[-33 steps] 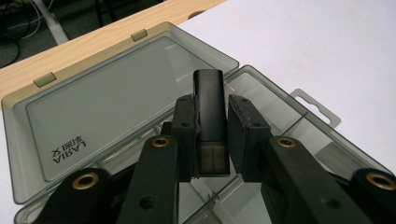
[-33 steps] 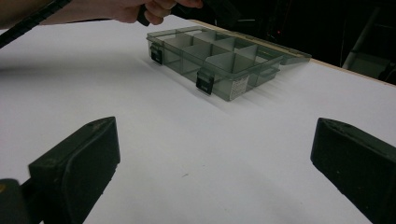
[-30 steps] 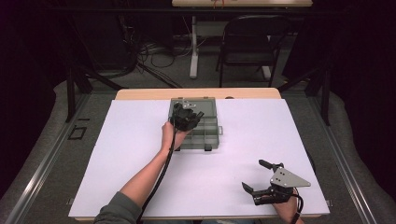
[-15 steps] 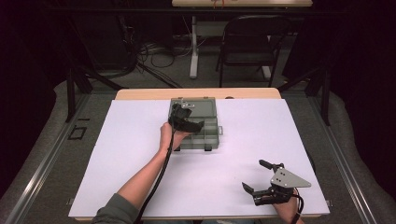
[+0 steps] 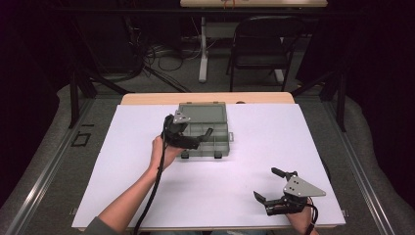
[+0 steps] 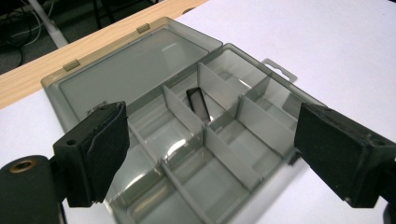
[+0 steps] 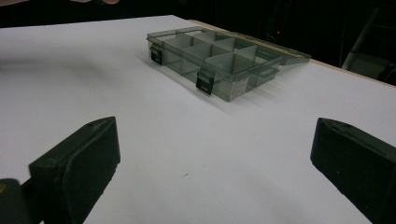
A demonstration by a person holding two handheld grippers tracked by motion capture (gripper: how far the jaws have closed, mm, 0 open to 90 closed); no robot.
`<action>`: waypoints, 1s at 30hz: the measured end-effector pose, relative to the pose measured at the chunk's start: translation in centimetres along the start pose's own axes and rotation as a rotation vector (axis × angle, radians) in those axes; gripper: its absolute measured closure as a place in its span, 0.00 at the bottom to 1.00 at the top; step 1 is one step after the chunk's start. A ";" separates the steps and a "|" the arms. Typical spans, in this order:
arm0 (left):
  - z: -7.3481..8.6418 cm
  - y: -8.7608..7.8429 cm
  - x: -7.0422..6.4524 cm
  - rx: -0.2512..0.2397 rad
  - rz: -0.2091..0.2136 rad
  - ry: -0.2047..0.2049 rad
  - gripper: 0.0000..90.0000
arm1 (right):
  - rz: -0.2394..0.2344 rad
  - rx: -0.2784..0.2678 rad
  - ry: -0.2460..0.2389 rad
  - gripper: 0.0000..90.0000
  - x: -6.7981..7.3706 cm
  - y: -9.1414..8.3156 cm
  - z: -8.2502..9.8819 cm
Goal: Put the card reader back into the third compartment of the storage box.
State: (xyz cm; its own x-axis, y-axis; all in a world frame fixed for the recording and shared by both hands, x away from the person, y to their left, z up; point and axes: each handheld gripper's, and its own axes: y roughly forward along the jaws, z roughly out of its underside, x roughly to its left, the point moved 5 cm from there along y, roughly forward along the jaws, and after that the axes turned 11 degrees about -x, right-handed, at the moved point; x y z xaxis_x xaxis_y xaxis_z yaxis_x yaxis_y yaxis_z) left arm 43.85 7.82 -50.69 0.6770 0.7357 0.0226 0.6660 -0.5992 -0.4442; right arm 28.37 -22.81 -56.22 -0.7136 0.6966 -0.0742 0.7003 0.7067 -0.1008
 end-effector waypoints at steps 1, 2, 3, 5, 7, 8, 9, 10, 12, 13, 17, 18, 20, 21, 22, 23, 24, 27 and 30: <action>0.2 -0.4 -0.1 -0.003 0.001 -0.003 0.12 | 0.000 0.001 0.001 0.01 0.0 0.0 0.0; 0.4 -0.8 -0.1 -0.008 0.000 0.002 0.12 | -0.002 0.000 -0.001 0.01 0.0 0.0 0.0; 0.6 -1.2 -0.1 -0.005 0.001 0.002 0.12 | -0.003 0.001 -0.002 0.01 0.0 0.0 0.0; 0.9 -2.0 -0.1 -0.007 0.004 0.005 0.12 | -0.004 0.001 -0.001 0.01 0.0 0.1 0.0; 1.2 -2.7 -0.2 -0.020 -0.001 0.006 0.12 | -0.003 0.002 0.002 0.01 0.0 0.1 0.0; 1.4 -3.1 -0.2 -0.022 0.001 0.008 0.12 | -0.001 0.004 0.008 0.01 0.1 0.1 0.0; 1.6 -3.4 -0.2 -0.024 0.000 0.008 0.12 | -0.003 0.002 0.003 0.01 0.1 0.1 0.0; 1.8 -3.7 -0.2 -0.027 -0.001 0.006 0.12 | -0.002 0.003 0.002 0.01 0.1 0.1 0.0; 2.2 -4.3 -0.3 -0.034 -0.003 0.006 0.12 | -0.003 0.002 0.003 0.01 0.1 0.1 0.0; 2.5 -4.6 -0.4 -0.036 -0.003 0.007 0.11 | -0.003 0.002 0.003 0.01 0.1 0.1 0.0; 3.6 -5.6 -0.6 -0.040 -0.008 0.005 0.11 | -0.003 0.003 0.003 0.01 0.1 0.1 0.0; 3.8 -5.9 -0.6 -0.040 -0.009 0.008 0.11 | -0.004 0.002 0.003 0.01 0.1 0.1 0.0; 4.3 -6.3 -0.7 -0.046 -0.008 0.005 0.11 | -0.005 0.003 0.003 0.01 0.1 0.1 0.0; 4.5 -6.5 -0.7 -0.051 -0.011 0.003 0.11 | -0.005 0.002 0.002 0.01 0.1 0.1 0.0; 4.6 -6.8 -0.7 -0.055 -0.013 0.004 0.11 | -0.005 0.004 0.002 0.01 0.1 0.1 0.0; 4.8 -7.0 -0.8 -0.059 -0.013 0.003 0.11 | -0.004 0.003 0.002 0.01 0.1 0.1 0.0; 5.0 -7.2 -0.8 -0.065 -0.015 0.000 0.11 | -0.004 0.004 0.002 0.01 0.1 0.1 0.0; 5.6 -7.8 -0.9 -0.074 -0.022 -0.001 0.11 | -0.004 0.003 0.000 0.01 0.1 0.1 0.0; 6.1 -8.4 -1.0 -0.089 -0.026 0.000 0.11 | -0.004 0.005 0.000 0.01 0.1 0.1 0.0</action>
State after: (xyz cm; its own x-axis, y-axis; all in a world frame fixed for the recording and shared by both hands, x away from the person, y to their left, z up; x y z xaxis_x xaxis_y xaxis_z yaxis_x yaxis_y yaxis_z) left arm 35.64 14.08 -52.44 0.6593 0.7512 0.0334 0.7085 -0.6057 -0.3620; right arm 28.39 -22.67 -56.28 -0.7163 0.6938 -0.0743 0.6975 0.7088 -0.1058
